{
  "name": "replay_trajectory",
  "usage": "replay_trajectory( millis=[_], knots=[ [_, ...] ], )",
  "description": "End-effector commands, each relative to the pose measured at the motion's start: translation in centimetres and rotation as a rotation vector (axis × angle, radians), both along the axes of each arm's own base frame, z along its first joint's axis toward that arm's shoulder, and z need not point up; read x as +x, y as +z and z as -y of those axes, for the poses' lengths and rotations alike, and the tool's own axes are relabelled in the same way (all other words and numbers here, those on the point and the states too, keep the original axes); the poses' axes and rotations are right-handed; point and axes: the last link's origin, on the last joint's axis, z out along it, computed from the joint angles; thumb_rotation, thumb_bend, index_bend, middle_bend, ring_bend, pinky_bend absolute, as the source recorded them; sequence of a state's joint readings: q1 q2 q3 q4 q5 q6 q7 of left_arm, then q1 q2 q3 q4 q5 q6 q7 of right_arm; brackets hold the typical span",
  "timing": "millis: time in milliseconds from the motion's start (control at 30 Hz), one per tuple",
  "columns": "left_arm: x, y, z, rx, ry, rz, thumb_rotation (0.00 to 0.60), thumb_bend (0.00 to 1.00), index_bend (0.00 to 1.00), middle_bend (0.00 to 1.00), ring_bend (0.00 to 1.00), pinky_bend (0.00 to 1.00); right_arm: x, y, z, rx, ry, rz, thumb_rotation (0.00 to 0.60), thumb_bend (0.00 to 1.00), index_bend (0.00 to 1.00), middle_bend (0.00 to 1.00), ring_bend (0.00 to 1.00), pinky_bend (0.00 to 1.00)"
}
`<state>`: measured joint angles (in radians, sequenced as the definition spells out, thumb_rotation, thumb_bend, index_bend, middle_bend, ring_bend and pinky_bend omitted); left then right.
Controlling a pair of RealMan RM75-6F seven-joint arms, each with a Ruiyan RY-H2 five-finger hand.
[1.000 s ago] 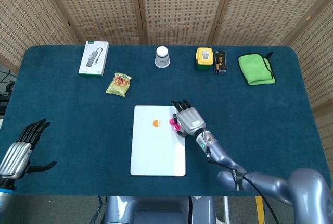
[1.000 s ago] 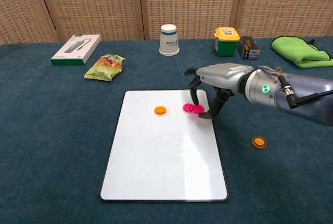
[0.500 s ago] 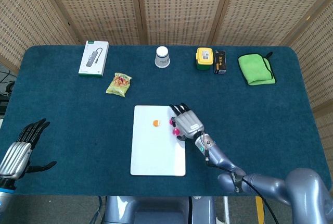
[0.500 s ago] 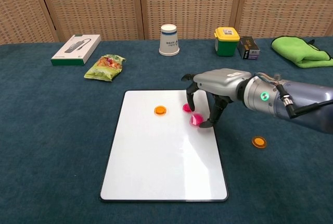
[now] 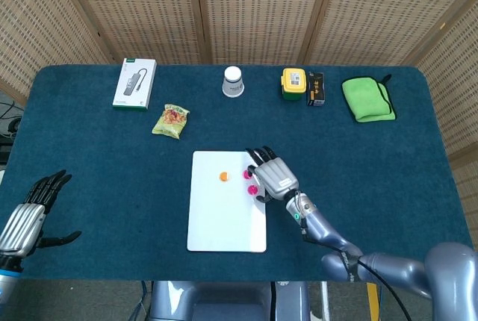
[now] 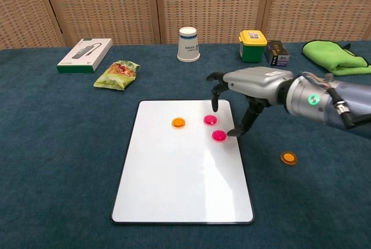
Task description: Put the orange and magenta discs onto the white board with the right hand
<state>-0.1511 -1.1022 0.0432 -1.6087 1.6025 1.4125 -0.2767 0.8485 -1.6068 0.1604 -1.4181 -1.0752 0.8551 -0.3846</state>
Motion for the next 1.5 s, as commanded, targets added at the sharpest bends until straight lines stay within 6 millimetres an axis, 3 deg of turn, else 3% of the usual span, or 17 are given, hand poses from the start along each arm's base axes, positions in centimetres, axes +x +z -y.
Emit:
replay_trajectory(
  millis=[33,233,400,1500],
  knots=[
    [0.0,0.0,0.0,-0.002,-0.003,0.000,0.600,0.00,0.00,0.00,0.00,0.00,-2.5,2.2,-1.4,-0.009,-0.025,-0.012,0.600,0.31,0.40,0.00,0.00,0.01],
    [0.2,-0.1,0.1,0.001,-0.013,-0.002,0.600,0.00,0.00,0.00,0.00,0.00,-7.5,3.6,-4.0,0.004,-0.148,0.001,0.600,0.31,0.42,0.00,0.00,0.01],
    [0.2,-0.1,0.2,0.005,-0.015,-0.002,0.600,0.00,0.00,0.00,0.00,0.00,-8.6,3.5,-4.6,0.008,-0.173,0.027,0.600,0.31,0.42,0.00,0.00,0.01],
    [0.2,-0.1,0.2,0.012,-0.012,-0.005,0.600,0.00,0.00,0.00,0.00,0.00,-10.9,1.4,-5.8,0.027,-0.221,0.087,0.600,0.34,0.43,0.00,0.00,0.01]
  ],
)
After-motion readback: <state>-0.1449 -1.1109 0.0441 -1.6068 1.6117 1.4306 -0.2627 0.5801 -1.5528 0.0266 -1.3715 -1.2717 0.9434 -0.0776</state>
